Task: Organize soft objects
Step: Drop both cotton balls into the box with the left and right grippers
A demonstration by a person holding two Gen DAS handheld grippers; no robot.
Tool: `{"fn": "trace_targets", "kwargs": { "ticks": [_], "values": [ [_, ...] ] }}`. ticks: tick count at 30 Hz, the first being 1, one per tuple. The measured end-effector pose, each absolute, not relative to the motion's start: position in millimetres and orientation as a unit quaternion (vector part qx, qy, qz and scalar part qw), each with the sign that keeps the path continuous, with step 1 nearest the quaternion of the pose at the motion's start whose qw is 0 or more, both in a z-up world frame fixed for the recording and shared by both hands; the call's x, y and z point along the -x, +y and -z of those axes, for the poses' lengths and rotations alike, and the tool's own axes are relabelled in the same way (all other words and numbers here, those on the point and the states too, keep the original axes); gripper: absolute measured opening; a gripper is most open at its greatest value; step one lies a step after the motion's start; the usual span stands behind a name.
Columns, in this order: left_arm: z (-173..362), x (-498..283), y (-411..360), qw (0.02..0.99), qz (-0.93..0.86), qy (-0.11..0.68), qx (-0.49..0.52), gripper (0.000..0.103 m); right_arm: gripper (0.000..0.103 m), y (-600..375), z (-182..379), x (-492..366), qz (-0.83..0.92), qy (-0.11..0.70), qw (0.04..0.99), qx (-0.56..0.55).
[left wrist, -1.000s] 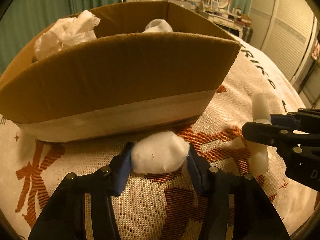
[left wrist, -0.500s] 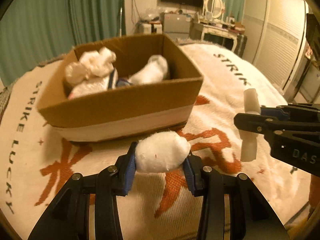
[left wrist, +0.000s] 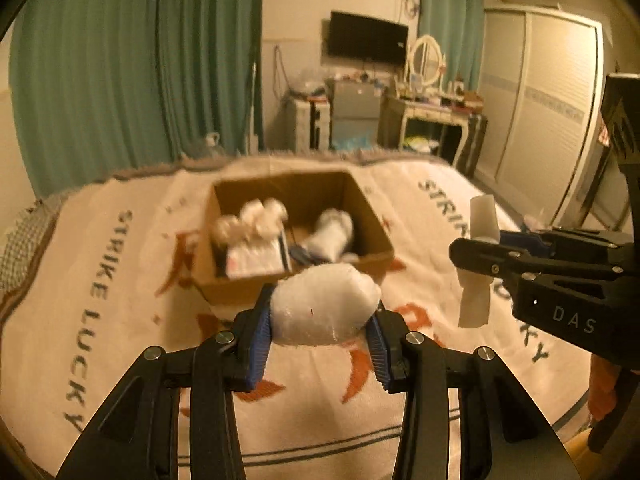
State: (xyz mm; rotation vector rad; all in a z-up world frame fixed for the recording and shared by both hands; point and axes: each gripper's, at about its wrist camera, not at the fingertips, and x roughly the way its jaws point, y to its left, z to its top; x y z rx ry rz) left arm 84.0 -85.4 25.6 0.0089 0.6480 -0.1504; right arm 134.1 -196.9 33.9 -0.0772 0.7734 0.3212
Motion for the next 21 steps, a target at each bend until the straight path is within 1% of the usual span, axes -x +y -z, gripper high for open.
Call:
{"fn": "trace_targets", "kwargs": {
  "ticks": [6,9,13,17,21],
  "values": [
    [-64,-94,-64,0.958,0.069,0.279,-0.011,0.041,0.027,-176,-79,-145,-0.171,0.343,0.922,0.046],
    [-74,-111,-57,0.961,0.068,0.268,-0.013,0.041,0.027,-167,-96,-164,-0.180,0.333,0.925,0.042],
    [-73,-145,-48,0.962,0.067,0.263,-0.005,0.041,0.027,-154,-110,-200,-0.185,0.318,0.929,0.033],
    [-59,-188,-42,0.963,0.060,0.261,-0.016,0.041,0.027,-145,-105,-241,-0.188,0.319,0.928,0.033],
    [-33,-233,-35,0.958,0.055,0.282,-0.018,0.041,0.027,-135,-77,-289,-0.185,0.338,0.922,0.040]
  ]
}}
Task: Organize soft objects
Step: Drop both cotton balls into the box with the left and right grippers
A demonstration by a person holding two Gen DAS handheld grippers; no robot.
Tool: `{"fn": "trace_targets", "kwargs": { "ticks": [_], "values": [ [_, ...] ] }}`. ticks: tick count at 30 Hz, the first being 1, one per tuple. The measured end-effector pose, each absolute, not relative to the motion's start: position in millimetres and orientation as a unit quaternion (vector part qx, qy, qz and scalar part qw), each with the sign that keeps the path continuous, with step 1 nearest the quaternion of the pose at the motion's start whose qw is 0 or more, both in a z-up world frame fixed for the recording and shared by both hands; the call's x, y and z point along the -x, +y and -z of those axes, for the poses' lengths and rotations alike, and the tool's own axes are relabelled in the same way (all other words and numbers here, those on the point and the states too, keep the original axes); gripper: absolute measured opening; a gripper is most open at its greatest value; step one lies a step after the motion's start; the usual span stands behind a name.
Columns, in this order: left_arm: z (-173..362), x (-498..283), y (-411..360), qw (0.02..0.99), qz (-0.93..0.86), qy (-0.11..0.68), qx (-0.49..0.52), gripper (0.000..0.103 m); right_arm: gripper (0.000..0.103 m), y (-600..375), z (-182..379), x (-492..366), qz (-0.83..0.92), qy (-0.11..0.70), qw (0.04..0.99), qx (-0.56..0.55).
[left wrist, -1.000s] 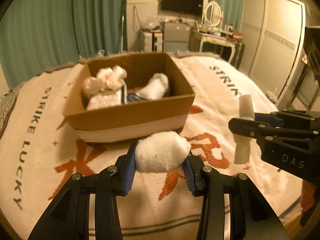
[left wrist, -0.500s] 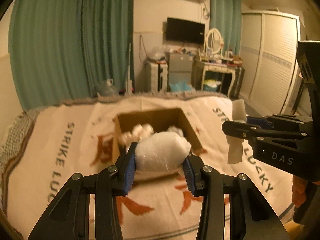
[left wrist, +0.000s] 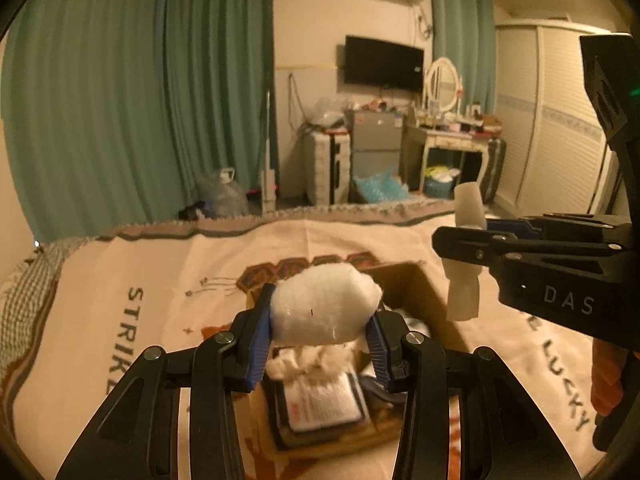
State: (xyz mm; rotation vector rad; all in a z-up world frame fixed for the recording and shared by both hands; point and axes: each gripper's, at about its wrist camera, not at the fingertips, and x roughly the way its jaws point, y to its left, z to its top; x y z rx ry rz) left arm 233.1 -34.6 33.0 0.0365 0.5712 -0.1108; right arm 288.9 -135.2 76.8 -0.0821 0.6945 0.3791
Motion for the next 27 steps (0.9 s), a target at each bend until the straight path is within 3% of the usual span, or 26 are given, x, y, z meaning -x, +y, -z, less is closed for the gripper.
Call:
{"fn": "trace_targets", "kwargs": {
  "ticks": [11,15,17,20,27],
  "values": [
    [30,-296,-27,0.941,0.054,0.334,-0.013,0.041,0.028,-132,23,-373,-0.180,0.413,0.892,0.021],
    [35,-296,-31,0.943,0.044,0.330,-0.027,0.044,0.035,-134,40,-382,-0.172,0.428,0.887,0.010],
    [34,-297,-35,0.942,0.044,0.332,-0.035,0.046,0.036,-139,40,-383,-0.172,0.434,0.884,-0.007],
    [32,-296,-38,0.938,0.033,0.342,-0.045,0.063,0.055,-145,31,-380,-0.155,0.429,0.890,-0.010],
    [-20,-254,-42,0.952,0.008,0.295,-0.081,0.064,0.062,-154,-37,-342,-0.141,0.376,0.916,0.009]
  ]
}}
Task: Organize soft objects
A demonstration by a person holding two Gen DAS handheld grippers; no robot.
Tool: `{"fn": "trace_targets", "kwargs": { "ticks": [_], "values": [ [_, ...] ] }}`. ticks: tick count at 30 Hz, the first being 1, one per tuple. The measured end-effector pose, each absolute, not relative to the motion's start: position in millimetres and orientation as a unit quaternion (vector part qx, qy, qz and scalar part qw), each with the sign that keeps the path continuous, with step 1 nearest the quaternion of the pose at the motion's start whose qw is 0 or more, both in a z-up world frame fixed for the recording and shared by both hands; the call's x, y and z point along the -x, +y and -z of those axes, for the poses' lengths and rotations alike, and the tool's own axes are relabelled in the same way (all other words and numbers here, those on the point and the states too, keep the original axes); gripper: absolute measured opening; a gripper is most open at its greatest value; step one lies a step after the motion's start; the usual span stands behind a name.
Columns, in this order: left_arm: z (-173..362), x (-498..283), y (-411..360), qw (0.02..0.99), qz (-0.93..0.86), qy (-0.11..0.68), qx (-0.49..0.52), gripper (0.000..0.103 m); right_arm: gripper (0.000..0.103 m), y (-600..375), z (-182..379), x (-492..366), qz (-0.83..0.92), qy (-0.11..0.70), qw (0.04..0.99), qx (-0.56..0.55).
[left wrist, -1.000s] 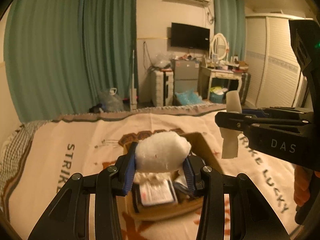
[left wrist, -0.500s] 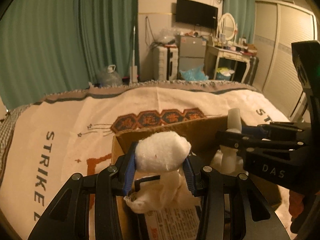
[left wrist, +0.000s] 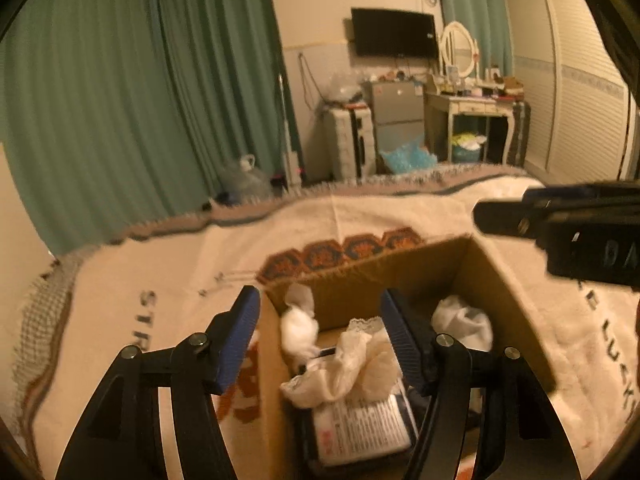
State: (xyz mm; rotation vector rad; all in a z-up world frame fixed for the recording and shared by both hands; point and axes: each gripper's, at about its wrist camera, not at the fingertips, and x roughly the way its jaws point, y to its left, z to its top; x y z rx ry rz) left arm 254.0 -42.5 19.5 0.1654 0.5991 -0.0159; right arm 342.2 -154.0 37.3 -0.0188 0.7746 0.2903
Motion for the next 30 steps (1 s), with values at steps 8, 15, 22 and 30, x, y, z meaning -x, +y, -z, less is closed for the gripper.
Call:
{"fn": "trace_targets", "kwargs": {
  "ticks": [8,15,22,30],
  "values": [
    [-136,-151,-29,0.983,-0.003,0.172,-0.061,0.086,0.069,-168,-158,-245,-0.123,0.280,0.952,0.031],
    [-195,-51,-19,0.996,-0.006,0.073,-0.049,0.088,0.092,-184,-228,-131,-0.115,0.182,0.976,0.039],
    [-201,20,-13,1.000,-0.013,0.001,-0.028,0.094,0.103,-184,-240,-42,-0.122,0.114,0.985,0.038],
    [-148,28,-11,0.998,-0.019,0.035,-0.043,0.094,0.103,-175,-185,-14,-0.131,0.100,0.986,0.012]
  ]
}}
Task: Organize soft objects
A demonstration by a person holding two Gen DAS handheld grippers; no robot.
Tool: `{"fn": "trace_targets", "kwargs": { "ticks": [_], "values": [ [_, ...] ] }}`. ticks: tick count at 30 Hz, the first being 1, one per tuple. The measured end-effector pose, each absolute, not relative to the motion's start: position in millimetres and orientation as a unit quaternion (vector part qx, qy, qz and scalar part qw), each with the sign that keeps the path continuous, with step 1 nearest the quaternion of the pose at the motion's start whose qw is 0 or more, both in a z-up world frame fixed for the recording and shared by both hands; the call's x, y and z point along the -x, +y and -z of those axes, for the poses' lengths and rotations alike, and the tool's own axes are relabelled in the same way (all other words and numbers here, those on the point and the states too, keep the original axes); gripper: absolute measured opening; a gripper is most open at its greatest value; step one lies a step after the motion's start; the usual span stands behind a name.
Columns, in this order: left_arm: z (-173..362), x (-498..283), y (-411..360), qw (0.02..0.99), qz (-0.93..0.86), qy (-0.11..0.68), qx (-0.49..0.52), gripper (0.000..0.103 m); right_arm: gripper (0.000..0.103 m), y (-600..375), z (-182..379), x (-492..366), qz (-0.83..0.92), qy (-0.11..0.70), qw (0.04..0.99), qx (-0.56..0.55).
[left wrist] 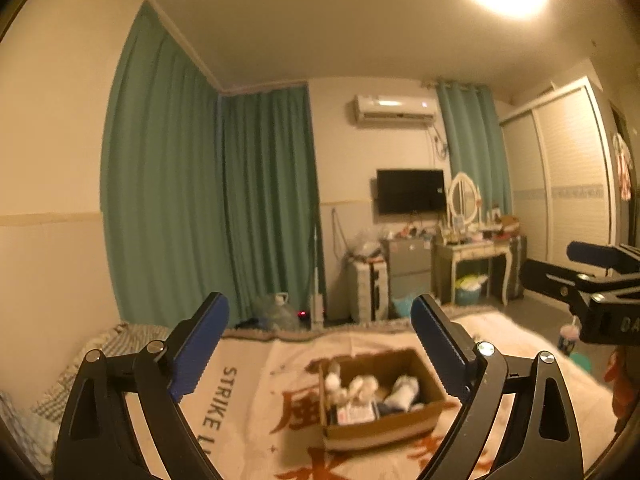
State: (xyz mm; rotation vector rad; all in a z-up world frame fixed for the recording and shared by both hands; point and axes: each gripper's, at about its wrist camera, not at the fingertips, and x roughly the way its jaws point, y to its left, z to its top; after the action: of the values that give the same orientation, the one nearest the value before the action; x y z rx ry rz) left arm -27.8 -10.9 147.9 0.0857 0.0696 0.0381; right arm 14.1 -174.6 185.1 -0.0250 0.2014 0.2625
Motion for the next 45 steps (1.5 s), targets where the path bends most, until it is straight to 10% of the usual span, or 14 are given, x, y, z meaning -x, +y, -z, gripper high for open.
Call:
{"fn": "trace_targets", "kwargs": {
  "ticks": [17,45],
  "values": [
    [-57,-19,14,0.991,-0.003,0.136,-0.015,0.094,0.103,-148,-58,-81,-0.116,0.174,0.978,0.023],
    [-42,-24,13,0.987,-0.001,0.161,-0.006,0.094,0.103,-158,-46,-86,-0.104,0.198,0.975,0.010]
  ]
}}
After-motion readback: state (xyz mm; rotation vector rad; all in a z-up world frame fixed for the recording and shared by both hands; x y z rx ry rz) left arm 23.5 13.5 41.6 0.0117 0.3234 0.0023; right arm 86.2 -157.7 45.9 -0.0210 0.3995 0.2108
